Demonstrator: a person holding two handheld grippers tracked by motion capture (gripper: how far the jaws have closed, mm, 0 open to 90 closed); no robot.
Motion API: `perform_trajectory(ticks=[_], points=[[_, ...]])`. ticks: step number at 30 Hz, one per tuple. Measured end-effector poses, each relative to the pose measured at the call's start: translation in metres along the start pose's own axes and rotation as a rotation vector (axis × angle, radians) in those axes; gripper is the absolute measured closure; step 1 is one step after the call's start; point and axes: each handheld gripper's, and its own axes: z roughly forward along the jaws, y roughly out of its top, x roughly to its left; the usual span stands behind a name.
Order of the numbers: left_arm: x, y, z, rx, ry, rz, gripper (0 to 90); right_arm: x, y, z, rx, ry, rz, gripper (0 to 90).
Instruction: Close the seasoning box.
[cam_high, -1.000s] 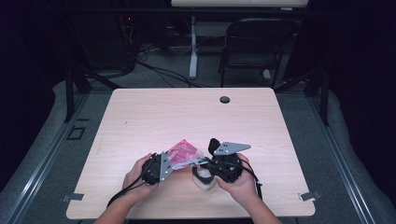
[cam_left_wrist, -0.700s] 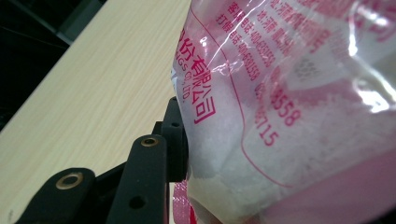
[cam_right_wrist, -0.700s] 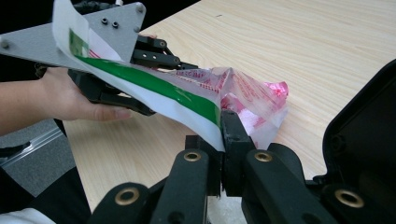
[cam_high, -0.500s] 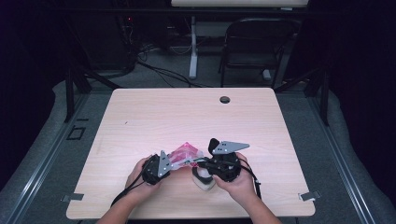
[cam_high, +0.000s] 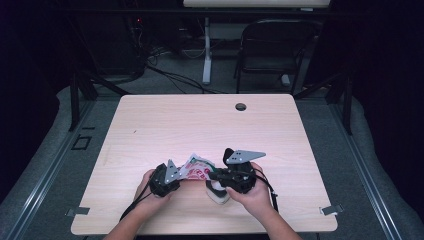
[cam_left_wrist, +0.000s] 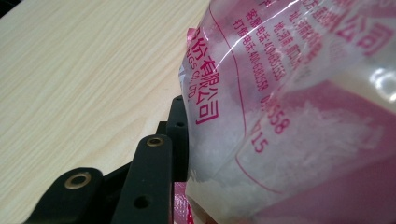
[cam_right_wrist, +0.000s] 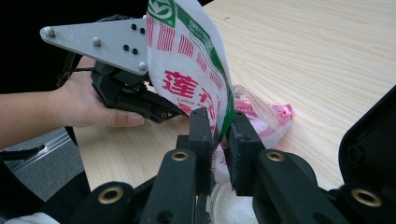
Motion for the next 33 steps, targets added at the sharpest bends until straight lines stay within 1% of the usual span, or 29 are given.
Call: perform_trajectory(ticks=[6,8,13,16,20,21,23,27,33], points=[[0.002,-0.002,0.002,-0.003,-0.021,-0.037,70.5,-0.001,0.000,-0.001,-0.010,0.001,0.007,75.3],[0.004,-0.003,0.003,-0.001,-0.038,-0.057,70.6,0.000,0.000,-0.001,-0.015,0.006,0.021,72.7],[0.010,-0.006,0.005,-0.012,-0.079,-0.120,70.8,0.000,0.000,-0.003,-0.032,0.003,0.026,69.3],[0.014,-0.008,0.005,-0.016,-0.096,-0.155,70.8,-0.001,0.001,-0.005,-0.039,0.000,0.028,68.3],[0.023,-0.011,0.003,-0.030,-0.111,-0.219,70.9,-0.002,0.001,-0.006,-0.054,-0.002,0.031,66.5],[0.024,-0.012,0.003,-0.033,-0.115,-0.234,71.0,-0.002,0.002,-0.007,-0.055,-0.009,0.026,65.5],[0.028,-0.013,0.002,-0.038,-0.120,-0.262,71.2,-0.002,0.002,-0.007,-0.058,-0.017,0.021,63.7],[0.033,-0.015,0.000,-0.053,-0.118,-0.300,71.4,-0.002,0.000,-0.006,-0.059,-0.026,0.021,63.0],[0.038,-0.017,-0.003,-0.071,-0.112,-0.334,71.4,-0.002,0.000,-0.006,-0.056,-0.031,0.012,61.8]])
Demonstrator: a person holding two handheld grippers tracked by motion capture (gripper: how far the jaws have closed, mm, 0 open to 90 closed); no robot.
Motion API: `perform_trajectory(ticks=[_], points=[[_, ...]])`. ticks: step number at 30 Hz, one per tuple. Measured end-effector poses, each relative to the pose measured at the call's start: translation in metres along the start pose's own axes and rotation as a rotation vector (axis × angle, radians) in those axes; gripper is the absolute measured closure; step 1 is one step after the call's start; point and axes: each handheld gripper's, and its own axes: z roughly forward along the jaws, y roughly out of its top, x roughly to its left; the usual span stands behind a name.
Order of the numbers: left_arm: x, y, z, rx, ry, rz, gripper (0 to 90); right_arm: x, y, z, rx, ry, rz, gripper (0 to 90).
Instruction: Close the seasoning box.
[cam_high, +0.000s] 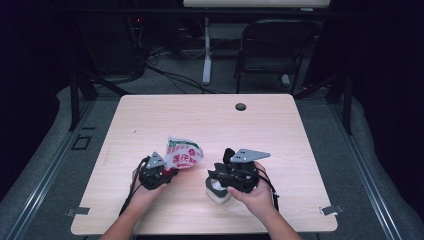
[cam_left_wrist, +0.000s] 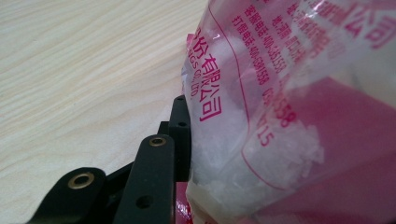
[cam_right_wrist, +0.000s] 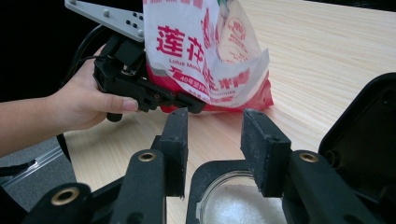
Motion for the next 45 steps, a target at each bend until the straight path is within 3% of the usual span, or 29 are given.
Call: perform_trajectory(ticks=[7,17,30,45], points=[[0.009,0.000,-0.006,-0.021,0.048,-0.043,71.5,-0.001,-0.001,0.001,0.002,-0.013,-0.007,60.3],[0.029,-0.006,-0.021,-0.052,0.164,-0.161,71.4,-0.002,-0.001,0.001,-0.004,-0.009,-0.001,59.3],[0.041,-0.010,-0.027,-0.034,0.267,-0.198,71.3,-0.002,-0.001,0.002,0.005,-0.008,-0.001,57.2],[0.056,-0.016,-0.035,0.003,0.380,-0.229,71.1,-0.003,-0.002,0.006,0.056,-0.016,-0.002,59.3]])
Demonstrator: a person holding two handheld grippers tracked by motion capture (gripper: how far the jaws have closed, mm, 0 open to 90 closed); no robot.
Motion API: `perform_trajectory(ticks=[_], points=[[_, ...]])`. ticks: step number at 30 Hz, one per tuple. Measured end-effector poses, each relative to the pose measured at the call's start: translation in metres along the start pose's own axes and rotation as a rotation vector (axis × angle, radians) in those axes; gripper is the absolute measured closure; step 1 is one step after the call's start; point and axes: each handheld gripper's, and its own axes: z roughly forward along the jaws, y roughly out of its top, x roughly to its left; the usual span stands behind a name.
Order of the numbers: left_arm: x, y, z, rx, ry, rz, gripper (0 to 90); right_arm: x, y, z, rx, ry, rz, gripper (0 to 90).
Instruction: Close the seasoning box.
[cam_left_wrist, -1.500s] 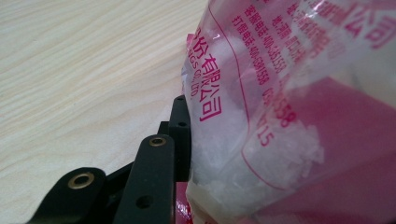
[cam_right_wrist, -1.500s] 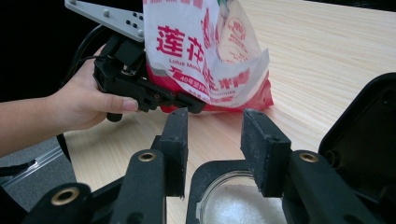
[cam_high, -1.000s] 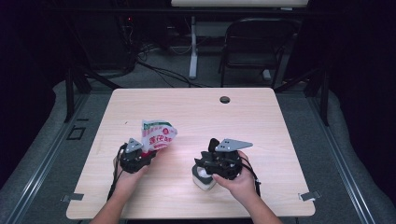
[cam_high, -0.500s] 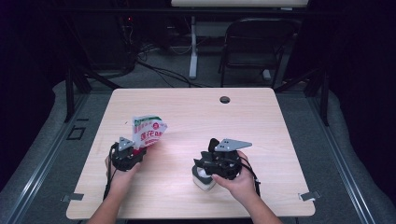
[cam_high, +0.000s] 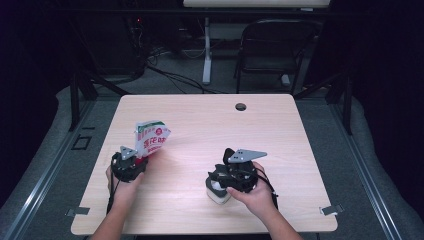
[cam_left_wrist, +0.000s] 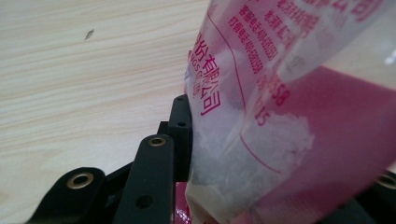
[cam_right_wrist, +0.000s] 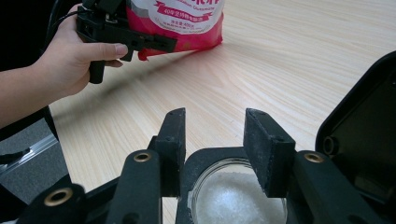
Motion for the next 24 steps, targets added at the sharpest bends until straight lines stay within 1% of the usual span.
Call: perform_trajectory(ticks=[3,5,10,13,16,18,20,22,24], points=[[0.0024,-0.0006,-0.0002,0.003,0.038,0.003,70.8,-0.0008,-0.0001,-0.0006,0.001,-0.003,0.001,59.4],[0.0034,-0.0008,-0.0003,0.002,0.053,0.004,70.5,-0.0009,-0.0002,-0.0006,-0.004,-0.002,0.006,59.3],[0.0049,-0.0013,-0.0001,0.011,0.090,0.030,69.4,-0.0010,-0.0003,-0.0008,-0.007,-0.001,0.006,59.3],[0.0062,-0.0015,0.0003,0.012,0.113,0.035,69.2,-0.0014,-0.0005,-0.0011,-0.006,-0.004,0.006,59.3],[0.0079,-0.0018,0.0000,0.013,0.117,0.025,69.4,-0.0013,-0.0007,-0.0011,-0.013,-0.003,0.011,59.3],[0.0075,-0.0021,0.0006,0.012,0.113,0.026,69.4,-0.0014,-0.0006,-0.0012,-0.011,-0.001,0.009,59.3],[0.0061,-0.0022,0.0011,0.017,0.105,0.041,68.9,-0.0013,-0.0006,-0.0011,-0.008,-0.001,0.006,59.3],[0.0036,-0.0021,0.0014,0.017,0.113,0.056,68.4,-0.0013,-0.0008,-0.0009,-0.008,0.000,0.007,59.3],[0.0022,-0.0019,0.0011,0.014,0.116,0.070,65.7,-0.0012,-0.0008,-0.0009,-0.009,0.001,0.006,59.3]])
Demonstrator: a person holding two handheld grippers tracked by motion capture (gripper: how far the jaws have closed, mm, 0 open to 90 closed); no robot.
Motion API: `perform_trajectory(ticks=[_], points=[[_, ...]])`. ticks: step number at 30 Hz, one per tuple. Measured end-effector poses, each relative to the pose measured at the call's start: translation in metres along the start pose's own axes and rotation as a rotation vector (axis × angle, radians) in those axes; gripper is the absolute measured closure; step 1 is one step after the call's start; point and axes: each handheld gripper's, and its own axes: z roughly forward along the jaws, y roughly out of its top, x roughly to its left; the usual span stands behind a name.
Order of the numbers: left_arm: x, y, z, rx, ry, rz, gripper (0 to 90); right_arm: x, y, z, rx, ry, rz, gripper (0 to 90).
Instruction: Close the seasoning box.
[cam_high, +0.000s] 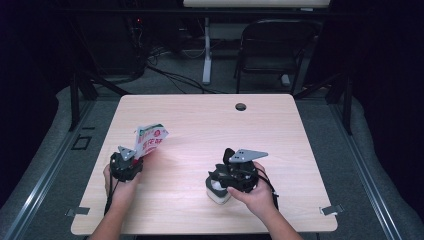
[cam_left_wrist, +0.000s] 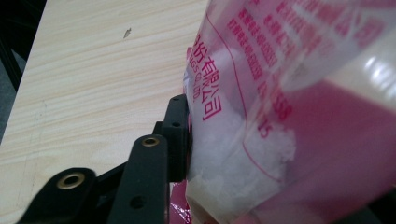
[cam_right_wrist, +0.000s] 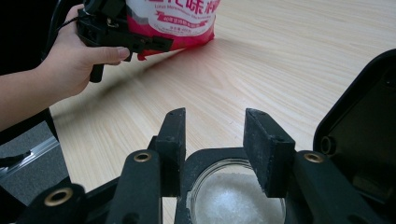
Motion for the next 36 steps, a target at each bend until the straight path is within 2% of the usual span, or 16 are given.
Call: perform_trajectory(ticks=[4,8,11,13,16,19,23,27,33,36], points=[[-0.002,-0.001,0.000,-0.002,-0.013,0.008,63.0,0.000,0.000,0.000,-0.004,0.000,0.001,59.3],[-0.005,-0.002,0.001,-0.013,-0.053,0.015,57.5,-0.001,0.000,0.000,-0.007,0.000,0.001,59.3],[-0.011,-0.002,0.000,-0.036,-0.053,0.053,48.2,-0.001,0.000,-0.001,-0.007,-0.001,-0.002,59.5],[-0.016,-0.001,-0.002,-0.062,-0.054,0.096,41.9,-0.002,0.000,-0.002,-0.015,-0.004,0.003,59.7],[-0.024,0.000,-0.002,-0.057,-0.086,0.143,36.9,-0.002,0.000,-0.002,-0.018,-0.005,0.006,59.8],[-0.029,0.000,-0.003,-0.045,-0.108,0.181,36.6,-0.002,0.000,-0.002,-0.019,-0.004,0.006,59.8],[-0.032,0.001,-0.006,-0.045,-0.139,0.183,36.5,-0.002,0.000,-0.002,-0.018,-0.003,0.005,59.7],[-0.034,0.003,-0.012,-0.047,-0.134,0.179,36.6,-0.003,0.000,-0.003,-0.014,-0.006,0.006,59.7],[-0.039,0.008,-0.021,-0.058,-0.144,0.218,36.6,-0.003,0.000,-0.003,-0.017,-0.010,0.005,59.6],[-0.043,0.011,-0.026,-0.068,-0.162,0.229,36.5,-0.003,0.000,-0.003,-0.016,-0.012,0.006,59.6]])
